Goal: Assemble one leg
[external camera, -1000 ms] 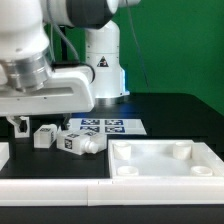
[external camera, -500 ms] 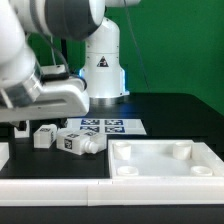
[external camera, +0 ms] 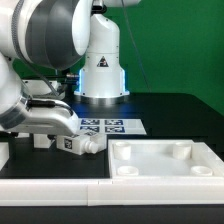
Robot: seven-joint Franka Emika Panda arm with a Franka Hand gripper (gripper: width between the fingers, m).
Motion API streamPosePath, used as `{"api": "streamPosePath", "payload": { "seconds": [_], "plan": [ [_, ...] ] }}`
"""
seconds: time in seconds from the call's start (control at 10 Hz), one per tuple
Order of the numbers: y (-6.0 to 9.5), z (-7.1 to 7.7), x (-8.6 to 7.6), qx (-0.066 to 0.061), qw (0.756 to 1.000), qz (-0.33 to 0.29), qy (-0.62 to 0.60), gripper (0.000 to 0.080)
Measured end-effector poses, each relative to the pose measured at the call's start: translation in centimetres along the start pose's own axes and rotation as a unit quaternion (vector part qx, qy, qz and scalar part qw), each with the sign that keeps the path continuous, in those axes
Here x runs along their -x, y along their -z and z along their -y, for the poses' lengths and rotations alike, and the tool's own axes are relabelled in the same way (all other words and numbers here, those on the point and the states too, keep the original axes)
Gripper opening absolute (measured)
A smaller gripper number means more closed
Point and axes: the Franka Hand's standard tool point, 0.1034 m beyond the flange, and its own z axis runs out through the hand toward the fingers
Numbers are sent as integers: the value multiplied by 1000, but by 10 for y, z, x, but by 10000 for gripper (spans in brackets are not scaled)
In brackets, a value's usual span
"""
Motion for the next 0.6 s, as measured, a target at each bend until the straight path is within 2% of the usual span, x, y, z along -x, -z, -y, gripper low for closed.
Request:
{"api": "streamPosePath", "payload": {
  "seconds": [0.1, 0.4, 0.6],
  "plan": [
    [0, 0, 0, 0, 1000, 0, 0, 649],
    [-15, 6, 7, -4, 1000, 17, -6, 649],
    [-17, 1, 5, -6, 1000, 19, -8, 649]
  ]
}}
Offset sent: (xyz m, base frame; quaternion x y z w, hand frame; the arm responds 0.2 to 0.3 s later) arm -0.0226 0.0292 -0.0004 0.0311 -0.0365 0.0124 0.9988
